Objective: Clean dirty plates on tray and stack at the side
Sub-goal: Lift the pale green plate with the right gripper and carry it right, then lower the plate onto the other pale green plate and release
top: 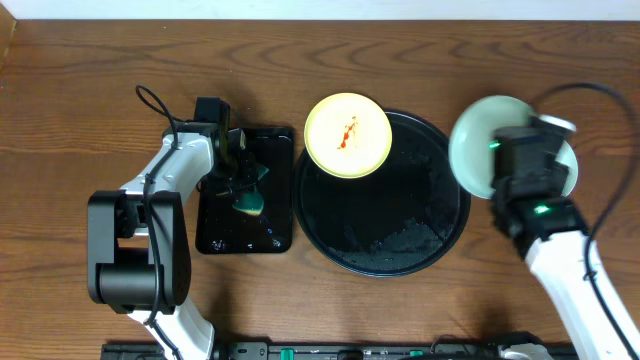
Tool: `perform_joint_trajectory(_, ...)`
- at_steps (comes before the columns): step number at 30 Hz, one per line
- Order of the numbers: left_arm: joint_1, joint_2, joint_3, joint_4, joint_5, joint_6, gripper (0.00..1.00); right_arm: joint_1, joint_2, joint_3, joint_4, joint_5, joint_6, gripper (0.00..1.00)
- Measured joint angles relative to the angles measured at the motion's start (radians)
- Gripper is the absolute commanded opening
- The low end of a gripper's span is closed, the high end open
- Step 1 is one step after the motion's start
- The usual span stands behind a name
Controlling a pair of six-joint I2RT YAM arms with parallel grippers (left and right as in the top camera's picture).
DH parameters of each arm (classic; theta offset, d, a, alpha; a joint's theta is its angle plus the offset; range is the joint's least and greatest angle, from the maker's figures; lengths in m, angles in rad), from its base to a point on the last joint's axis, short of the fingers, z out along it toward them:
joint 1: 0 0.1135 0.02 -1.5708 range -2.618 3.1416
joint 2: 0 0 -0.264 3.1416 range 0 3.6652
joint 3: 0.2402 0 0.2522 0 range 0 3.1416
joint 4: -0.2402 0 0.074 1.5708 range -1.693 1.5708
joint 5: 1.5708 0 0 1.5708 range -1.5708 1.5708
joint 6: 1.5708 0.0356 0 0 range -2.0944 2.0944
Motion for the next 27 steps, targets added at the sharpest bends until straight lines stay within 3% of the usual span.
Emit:
perform_joint_trajectory(9, 0.000, 0.000, 0.000, 0.000, 0.000, 0.000, 0.07, -0.367, 0.152, 0.000, 0.003, -0.320, 0.296, 0.01)
perform_joint_trajectory(17, 0.000, 0.000, 0.000, 0.000, 0.000, 0.000, 0.07, -0.505, 0.312, 0.000, 0.083, -0.457, 0.402, 0.02)
perform_joint_trajectory(18, 0.000, 0.000, 0.000, 0.000, 0.000, 0.000, 0.07, -0.510, 0.324, 0.000, 0.092, -0.466, 0.407, 0.06)
perform_joint_trajectory(20, 0.000, 0.000, 0.000, 0.000, 0.000, 0.000, 0.07, -0.515, 0.341, 0.000, 0.114, -0.484, 0.423, 0.35)
perform_joint_trajectory(22, 0.000, 0.000, 0.000, 0.000, 0.000, 0.000, 0.07, -0.515, 0.344, 0.000, 0.152, -0.513, 0.415, 0.53)
perform_joint_trajectory(27, 0.000, 0.000, 0.000, 0.000, 0.000, 0.000, 0.07, -0.511, 0.344, 0.002, 0.304, -0.750, 0.292, 0.54)
